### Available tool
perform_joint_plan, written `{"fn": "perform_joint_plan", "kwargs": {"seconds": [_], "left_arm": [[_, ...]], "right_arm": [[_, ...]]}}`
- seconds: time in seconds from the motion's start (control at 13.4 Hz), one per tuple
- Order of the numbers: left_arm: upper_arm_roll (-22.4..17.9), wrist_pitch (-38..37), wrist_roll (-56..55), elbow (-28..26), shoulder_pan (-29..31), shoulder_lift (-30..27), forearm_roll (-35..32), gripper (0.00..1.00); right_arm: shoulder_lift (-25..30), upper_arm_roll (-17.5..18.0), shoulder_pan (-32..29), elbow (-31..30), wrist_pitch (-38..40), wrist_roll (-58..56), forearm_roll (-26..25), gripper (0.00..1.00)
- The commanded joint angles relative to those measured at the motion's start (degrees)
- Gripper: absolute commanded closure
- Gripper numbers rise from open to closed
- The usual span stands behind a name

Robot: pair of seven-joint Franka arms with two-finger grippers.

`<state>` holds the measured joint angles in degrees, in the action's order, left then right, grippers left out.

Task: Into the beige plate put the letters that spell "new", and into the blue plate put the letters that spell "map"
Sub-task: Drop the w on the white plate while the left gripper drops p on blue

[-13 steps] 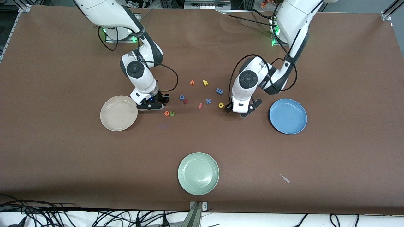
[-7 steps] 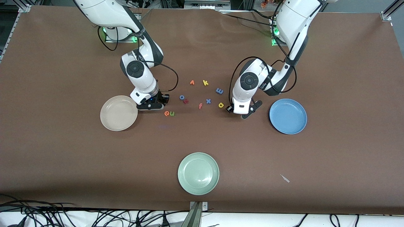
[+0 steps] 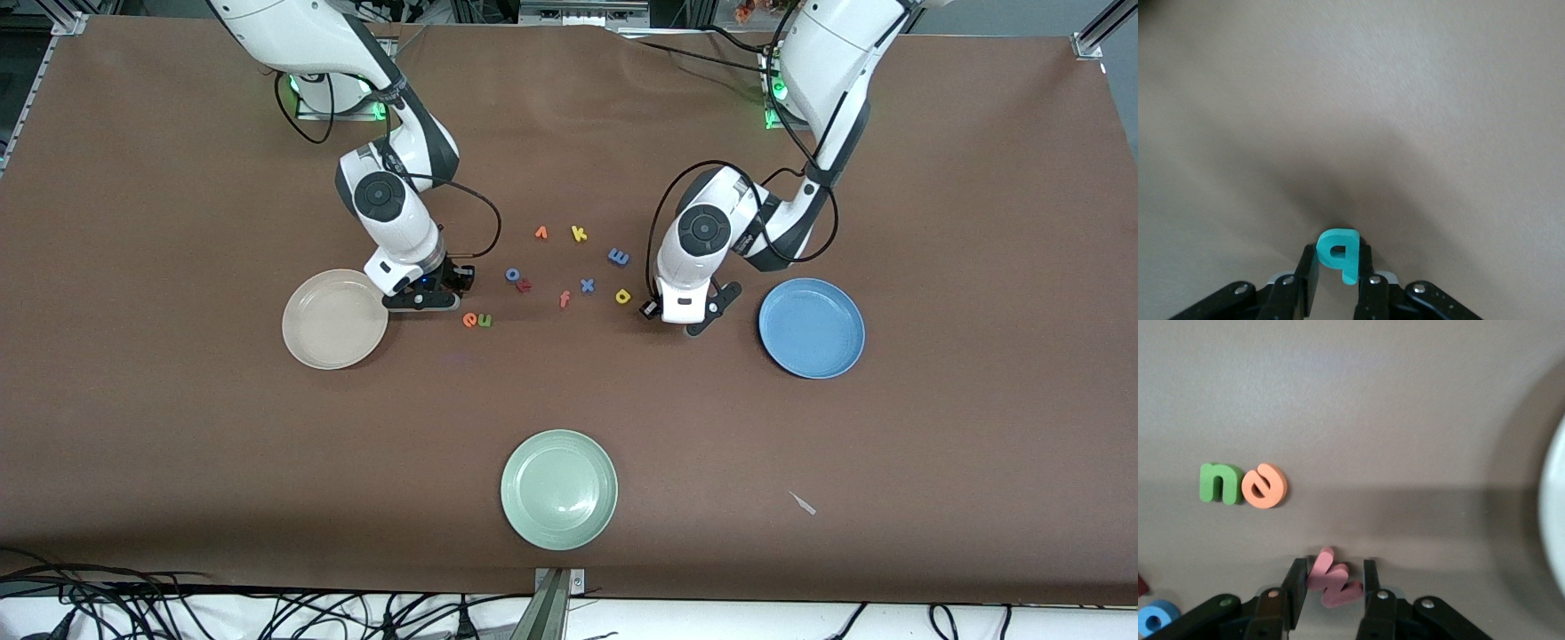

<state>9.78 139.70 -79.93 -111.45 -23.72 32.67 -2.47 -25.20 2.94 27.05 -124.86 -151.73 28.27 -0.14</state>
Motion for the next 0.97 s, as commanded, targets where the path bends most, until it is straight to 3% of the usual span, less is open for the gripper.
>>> {"fn": "perform_joint_plan", "kwargs": {"seconds": [0.0, 0.37, 0.75, 0.82, 0.9], "left_arm": [[0.1, -9.9, -0.9, 1.9, 1.7, -4.8, -4.8, 1.00], [0.5, -17.8, 14.5, 2.6, 8.9, -9.4, -6.5, 1.00], [0.6, -17.5, 27.9, 1.8, 17.6, -7.6, -6.1, 1.00], [0.5, -16.9, 29.0, 1.8, 18.5, -6.3, -6.1, 0.99], [0.5, -15.6, 30.5, 1.8, 20.4, -5.1, -6.3, 0.98]], "right_arm": [[2.7, -1.8, 0.1, 1.5, 6.0, -3.6, -0.2, 0.68], [5.7, -9.5, 0.1, 1.6, 11.5, -18.0, -0.2, 0.68], [5.4, -18.6, 0.0, -1.5, 9.5, -31.2, -0.3, 0.68], [5.4, -18.7, 0.0, -2.1, 8.6, -31.5, -0.3, 0.66], [5.3, -18.7, -0.1, -2.1, 8.5, -31.5, -0.3, 0.52]]}}
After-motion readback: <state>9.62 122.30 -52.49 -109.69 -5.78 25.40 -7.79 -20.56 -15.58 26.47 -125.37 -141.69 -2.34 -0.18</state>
